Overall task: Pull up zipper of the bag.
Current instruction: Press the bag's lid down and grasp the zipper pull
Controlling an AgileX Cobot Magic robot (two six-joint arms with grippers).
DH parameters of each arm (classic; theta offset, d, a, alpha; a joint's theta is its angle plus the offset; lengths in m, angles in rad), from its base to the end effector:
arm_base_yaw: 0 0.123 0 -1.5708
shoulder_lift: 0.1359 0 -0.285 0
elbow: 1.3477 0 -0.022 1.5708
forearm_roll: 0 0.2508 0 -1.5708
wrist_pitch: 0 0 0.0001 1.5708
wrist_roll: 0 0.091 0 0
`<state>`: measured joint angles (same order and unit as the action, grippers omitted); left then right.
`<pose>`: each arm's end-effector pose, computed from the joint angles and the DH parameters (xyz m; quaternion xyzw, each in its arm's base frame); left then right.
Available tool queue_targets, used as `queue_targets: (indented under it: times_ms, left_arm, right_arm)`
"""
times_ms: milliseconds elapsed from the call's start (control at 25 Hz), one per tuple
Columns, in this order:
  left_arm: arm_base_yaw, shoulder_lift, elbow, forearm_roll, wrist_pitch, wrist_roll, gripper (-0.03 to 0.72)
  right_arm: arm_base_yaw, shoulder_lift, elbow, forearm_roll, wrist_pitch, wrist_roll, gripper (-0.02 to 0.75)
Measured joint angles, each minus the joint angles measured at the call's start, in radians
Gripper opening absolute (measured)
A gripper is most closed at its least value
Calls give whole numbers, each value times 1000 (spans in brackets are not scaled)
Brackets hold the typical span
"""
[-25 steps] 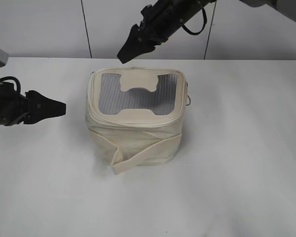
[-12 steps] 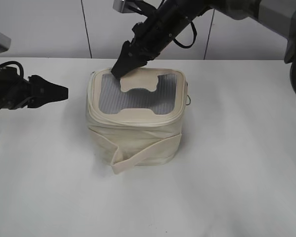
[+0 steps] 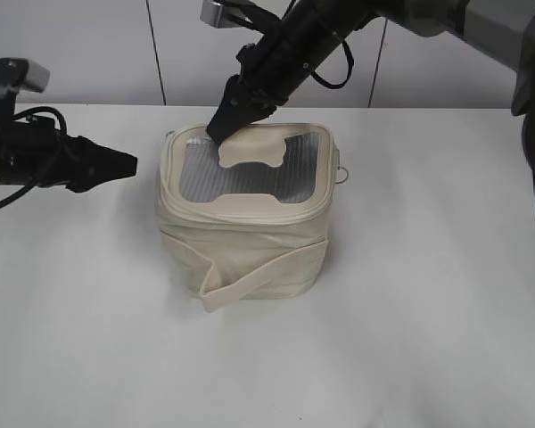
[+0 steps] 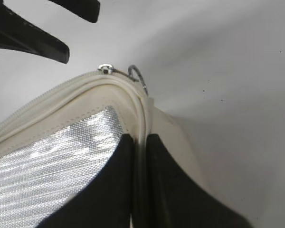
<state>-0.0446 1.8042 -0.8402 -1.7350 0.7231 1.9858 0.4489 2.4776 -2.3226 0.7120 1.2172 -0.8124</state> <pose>0.3284 -0.0742 0.1640 0.2439 0.8331 -0.2881 0.4043 0.4486 0.2780 0.2049 -0.4882 0.7923 0.3111 0.1929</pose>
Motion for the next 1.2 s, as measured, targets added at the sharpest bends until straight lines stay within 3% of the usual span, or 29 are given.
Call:
queue_targets:
  times_ms: [240, 320, 800, 1200]
  left_arm:
    - [-31, 55, -13, 0, 7, 356, 393]
    - [-46, 67, -23, 0, 7, 412, 393]
    - [-62, 95, -140, 1, -38, 467, 358]
    - [-121, 161, -185, -5, -105, 475, 349]
  right_arm:
    - [0, 0, 0, 1, 0, 2, 55]
    - [0, 0, 0, 1, 0, 2, 55]
    - [0, 1, 0, 5, 0, 4, 52]
    - [0, 1, 0, 7, 0, 5, 52]
